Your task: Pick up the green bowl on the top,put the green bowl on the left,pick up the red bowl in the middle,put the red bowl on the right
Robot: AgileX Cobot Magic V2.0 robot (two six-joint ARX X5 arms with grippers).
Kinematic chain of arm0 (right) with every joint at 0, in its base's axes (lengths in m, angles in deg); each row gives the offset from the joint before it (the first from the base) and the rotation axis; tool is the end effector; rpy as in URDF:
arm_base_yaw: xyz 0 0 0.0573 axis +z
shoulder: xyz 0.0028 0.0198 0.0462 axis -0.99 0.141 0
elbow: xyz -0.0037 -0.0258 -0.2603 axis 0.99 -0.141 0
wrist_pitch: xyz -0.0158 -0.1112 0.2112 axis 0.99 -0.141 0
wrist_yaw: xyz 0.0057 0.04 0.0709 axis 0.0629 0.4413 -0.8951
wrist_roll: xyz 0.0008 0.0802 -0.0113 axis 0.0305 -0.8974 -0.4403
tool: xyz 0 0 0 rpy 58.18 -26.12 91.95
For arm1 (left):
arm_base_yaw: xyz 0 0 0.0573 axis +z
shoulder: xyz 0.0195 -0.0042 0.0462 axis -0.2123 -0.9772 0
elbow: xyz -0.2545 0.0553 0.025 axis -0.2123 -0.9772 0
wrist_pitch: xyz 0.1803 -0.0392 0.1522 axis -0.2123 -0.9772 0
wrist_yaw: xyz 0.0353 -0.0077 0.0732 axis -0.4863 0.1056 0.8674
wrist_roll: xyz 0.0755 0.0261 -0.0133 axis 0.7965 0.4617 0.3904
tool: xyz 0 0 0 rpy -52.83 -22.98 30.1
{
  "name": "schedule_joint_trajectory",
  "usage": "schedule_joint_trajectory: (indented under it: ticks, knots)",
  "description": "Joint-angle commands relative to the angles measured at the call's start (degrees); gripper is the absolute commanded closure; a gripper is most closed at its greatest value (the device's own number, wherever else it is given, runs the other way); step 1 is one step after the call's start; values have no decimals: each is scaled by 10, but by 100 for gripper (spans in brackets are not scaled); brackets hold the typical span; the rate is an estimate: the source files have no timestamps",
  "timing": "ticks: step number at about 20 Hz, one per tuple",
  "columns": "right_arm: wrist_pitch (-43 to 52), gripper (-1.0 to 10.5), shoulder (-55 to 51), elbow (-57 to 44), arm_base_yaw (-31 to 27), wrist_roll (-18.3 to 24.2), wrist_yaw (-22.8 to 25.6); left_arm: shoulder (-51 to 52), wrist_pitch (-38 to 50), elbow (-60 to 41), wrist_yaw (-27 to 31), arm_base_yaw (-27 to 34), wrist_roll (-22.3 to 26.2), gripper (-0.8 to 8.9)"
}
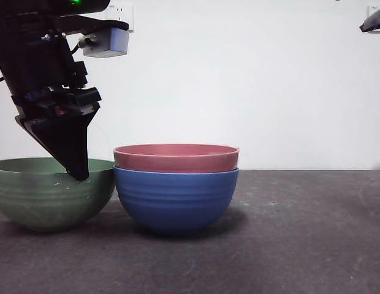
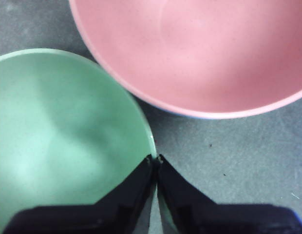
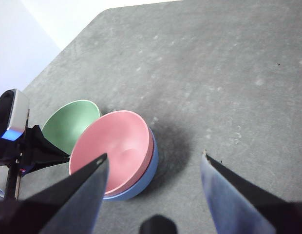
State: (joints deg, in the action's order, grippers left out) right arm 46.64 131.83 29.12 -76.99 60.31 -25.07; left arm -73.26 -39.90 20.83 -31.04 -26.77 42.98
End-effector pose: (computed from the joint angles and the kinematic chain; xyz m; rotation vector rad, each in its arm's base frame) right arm 0.1774 0.0529 0.2987 0.1709 0.5233 0.6549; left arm 0.2104 -0.1597 0.1876 0.5853 0.9758 -0.5859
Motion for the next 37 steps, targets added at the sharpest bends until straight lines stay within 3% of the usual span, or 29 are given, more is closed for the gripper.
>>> schedule_joint_trajectory:
  ticks: [1, 2, 9, 16, 23, 26, 32, 34, 37]
  knots:
    - [2, 634, 1, 2, 2, 3, -1, -2, -7, -2, 2, 1, -6, 593]
    - [2, 633, 1, 2, 2, 3, -1, -2, -16, 1, 5, 1, -8, 501]
    - [-4, 632, 51, 36, 55, 3, 16, 53, -148, 115, 15, 0, -87, 499]
    - [-153, 632, 258, 217, 221, 44, 191, 216, -150, 179, 14, 23, -97, 500]
    - [-177, 649, 447, 329, 323, 48, 334, 330, -239, 179, -33, 162, -89, 500]
    - [-164, 729, 502, 329, 323, 48, 342, 340, -278, 179, -42, 191, -82, 500]
    - [-151, 737, 559, 329, 323, 48, 341, 339, -297, 179, -61, 192, -83, 501]
    - [-149, 856, 558, 329, 327, 48, 341, 339, -296, 179, -61, 192, -83, 501]
    - [-150, 926, 556, 329, 328, 48, 342, 339, -290, 179, -61, 192, -83, 501]
